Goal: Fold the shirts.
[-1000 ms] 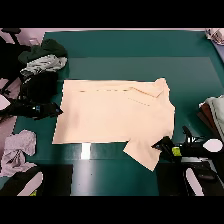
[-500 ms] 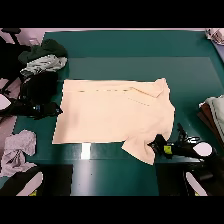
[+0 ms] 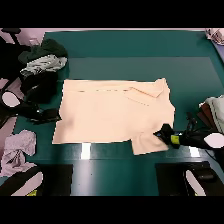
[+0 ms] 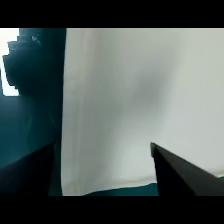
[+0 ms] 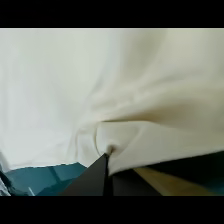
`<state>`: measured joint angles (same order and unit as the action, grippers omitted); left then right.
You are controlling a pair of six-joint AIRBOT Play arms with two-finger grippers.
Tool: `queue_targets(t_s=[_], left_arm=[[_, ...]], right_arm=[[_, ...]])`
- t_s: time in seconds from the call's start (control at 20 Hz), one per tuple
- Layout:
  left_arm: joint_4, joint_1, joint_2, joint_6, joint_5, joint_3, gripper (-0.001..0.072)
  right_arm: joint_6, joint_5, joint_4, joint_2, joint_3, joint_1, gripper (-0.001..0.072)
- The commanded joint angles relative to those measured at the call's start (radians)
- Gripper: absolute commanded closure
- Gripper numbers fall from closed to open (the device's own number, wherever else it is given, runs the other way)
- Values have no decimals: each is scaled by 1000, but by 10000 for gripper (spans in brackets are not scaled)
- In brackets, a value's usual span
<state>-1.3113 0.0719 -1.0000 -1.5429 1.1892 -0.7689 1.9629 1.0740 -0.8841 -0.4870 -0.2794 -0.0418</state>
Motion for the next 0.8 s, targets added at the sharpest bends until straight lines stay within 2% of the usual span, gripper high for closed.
queue_targets(t_s=[0.0,0.3,0.5,0.7,0.75], left_arm=[[1,1,-8,43,21,64,3],[6,0,-8,78,23,136,2],[6,0,-8,80,23,163,2],[37,0,-8,90,26,197,4],[48,0,-8,99,27,205,85]], right_arm=[[-88,111,-32,1,-50,-135,698],[-125,158,-24,1,-50,-163,697],[-123,145,-25,1,-50,-91,698],[-77,99,-25,1,-50,2,698],[-67,90,-26,1,-50,21,698]])
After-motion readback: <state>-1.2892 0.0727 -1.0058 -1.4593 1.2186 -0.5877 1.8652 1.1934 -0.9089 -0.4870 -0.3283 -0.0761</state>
